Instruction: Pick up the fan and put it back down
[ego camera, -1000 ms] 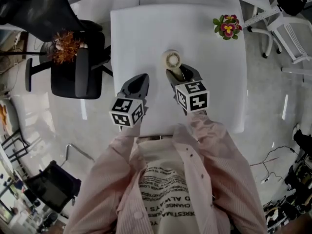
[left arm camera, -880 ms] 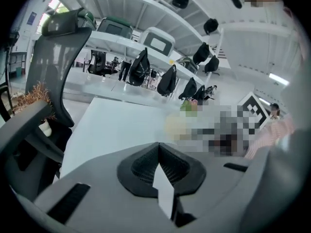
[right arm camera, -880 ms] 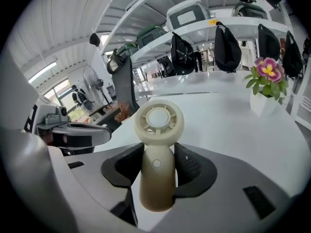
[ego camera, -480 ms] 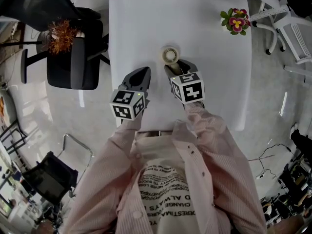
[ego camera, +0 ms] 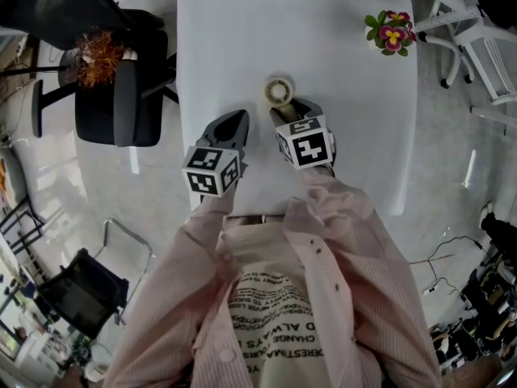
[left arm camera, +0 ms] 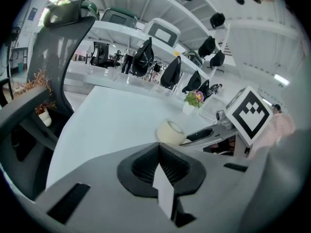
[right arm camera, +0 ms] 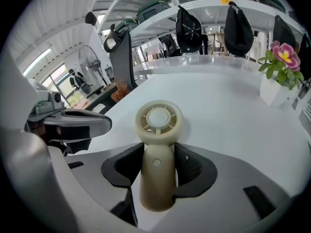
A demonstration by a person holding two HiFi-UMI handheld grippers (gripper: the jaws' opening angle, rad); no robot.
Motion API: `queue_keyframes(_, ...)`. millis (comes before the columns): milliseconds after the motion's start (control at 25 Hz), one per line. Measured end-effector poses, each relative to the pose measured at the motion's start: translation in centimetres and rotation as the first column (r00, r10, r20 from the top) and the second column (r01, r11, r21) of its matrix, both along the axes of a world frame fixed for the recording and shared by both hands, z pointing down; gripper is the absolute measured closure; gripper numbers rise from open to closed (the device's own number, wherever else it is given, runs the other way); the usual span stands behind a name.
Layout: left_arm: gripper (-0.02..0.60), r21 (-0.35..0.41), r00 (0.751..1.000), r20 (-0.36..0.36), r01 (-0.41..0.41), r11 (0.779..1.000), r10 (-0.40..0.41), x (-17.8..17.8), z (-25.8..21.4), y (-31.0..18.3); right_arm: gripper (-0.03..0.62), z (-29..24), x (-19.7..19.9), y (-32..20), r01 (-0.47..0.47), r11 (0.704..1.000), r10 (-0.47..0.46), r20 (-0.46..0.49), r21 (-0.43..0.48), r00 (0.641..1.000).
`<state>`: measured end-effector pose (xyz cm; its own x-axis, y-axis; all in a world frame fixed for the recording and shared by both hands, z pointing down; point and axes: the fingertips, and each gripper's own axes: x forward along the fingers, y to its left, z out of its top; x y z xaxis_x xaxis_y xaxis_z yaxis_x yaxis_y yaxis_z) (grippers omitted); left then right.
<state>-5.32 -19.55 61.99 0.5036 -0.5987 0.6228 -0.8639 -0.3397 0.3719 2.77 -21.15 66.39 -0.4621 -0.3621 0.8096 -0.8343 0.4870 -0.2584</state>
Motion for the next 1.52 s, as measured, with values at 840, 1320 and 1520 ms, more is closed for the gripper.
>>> queue_keyframes(840,0.580,0.029,1.000,0.024,-0.005,1.000,0.005,0.0,-1.8,0.4,0.387,-1.3,-0.5,0.3,0.019,0.997,-0.019,0.000,0.070,1.000)
queue_keyframes(1320,0.580,0.122,0.998,-0.005,-0.054,0.991,0.055,1.0,-6.7,1.4,0.561,-7.1,1.4,0.5,-0.037,0.971,0.037,0.005,0.236,0.999)
queue_keyframes(1520,0.580,0.170,0.997,-0.015,-0.077,0.982,0.081,1.1,-9.1,2.2,0.580,-9.8,2.3,1.3,-0.087,0.961,0.080,0.037,0.262,0.996)
